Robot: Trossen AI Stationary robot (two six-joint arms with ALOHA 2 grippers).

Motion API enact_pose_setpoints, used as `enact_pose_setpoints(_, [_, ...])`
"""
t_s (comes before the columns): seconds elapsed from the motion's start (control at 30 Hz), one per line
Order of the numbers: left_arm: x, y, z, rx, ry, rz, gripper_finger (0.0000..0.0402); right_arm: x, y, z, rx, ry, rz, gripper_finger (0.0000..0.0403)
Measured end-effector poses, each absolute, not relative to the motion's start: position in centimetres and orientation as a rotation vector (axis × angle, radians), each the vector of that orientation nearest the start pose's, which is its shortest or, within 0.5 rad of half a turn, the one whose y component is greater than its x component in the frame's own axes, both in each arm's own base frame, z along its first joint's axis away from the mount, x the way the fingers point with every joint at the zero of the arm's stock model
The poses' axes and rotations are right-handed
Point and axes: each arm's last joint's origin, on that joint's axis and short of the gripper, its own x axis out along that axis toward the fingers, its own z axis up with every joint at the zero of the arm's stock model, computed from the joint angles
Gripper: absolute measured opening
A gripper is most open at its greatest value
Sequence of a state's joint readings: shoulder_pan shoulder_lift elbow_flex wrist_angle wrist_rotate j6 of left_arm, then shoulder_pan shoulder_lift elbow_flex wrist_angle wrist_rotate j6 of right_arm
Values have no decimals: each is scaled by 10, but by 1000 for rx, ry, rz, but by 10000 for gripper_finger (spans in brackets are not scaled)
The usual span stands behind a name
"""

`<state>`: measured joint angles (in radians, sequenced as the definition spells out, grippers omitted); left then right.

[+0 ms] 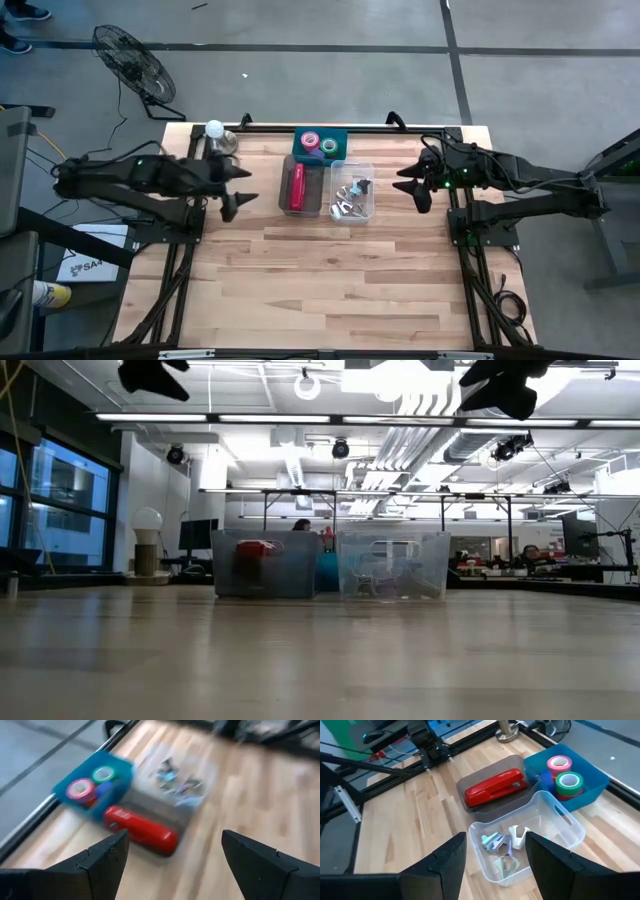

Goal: Pick and place Stapler, Stapler remover, tape
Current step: Return to Home Position

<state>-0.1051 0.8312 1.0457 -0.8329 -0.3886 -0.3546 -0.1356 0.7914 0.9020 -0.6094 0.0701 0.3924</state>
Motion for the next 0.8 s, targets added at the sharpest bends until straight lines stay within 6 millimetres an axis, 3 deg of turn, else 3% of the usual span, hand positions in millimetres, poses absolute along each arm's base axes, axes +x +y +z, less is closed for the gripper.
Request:
enact_pose_setpoints(0.47, [71, 1, 281, -269, 200, 225, 312, 155, -21, 332, 465, 464, -229, 195])
enact_pose_setpoints(0.67, [53, 2, 252, -302, 118, 192, 312, 159, -19, 339, 423, 391, -189, 195])
enact_pose_setpoints(0.8, [59, 1, 234, -320, 123, 174, 312, 167, -12, 342, 340, 232, -105, 195])
